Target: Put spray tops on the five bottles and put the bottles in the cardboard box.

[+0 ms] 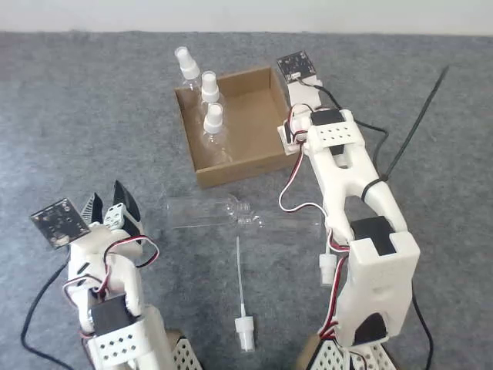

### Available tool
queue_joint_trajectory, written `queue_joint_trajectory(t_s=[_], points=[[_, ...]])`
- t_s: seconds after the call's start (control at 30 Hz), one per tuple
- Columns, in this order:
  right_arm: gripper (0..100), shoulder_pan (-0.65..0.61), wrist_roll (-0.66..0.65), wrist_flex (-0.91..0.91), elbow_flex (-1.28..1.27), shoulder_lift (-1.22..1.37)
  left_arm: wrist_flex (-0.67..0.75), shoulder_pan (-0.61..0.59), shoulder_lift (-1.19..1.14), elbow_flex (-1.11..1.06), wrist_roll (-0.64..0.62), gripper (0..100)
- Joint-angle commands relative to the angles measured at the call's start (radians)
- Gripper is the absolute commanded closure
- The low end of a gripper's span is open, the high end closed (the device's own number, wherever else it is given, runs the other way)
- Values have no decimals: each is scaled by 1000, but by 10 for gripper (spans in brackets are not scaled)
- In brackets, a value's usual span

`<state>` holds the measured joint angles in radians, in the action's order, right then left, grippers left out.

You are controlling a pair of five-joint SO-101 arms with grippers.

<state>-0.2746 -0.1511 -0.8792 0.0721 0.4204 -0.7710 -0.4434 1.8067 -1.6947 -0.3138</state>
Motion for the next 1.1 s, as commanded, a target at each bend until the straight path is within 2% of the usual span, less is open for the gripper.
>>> queue_joint_trajectory(t_s=[0.0,0.23,0.47,0.83,1.07], points=[[991,4,-6,-35,64,-27,-5,-3,17,10,6,855],[991,2,-3,-114,64,-28,-5,-2,17,10,6,855],[991,-2,80,-188,92,-28,-5,-2,17,10,6,855],[986,-13,80,-380,180,-90,-5,0,17,10,6,855],[837,-36,80,-478,181,-165,-5,0,17,10,6,855]])
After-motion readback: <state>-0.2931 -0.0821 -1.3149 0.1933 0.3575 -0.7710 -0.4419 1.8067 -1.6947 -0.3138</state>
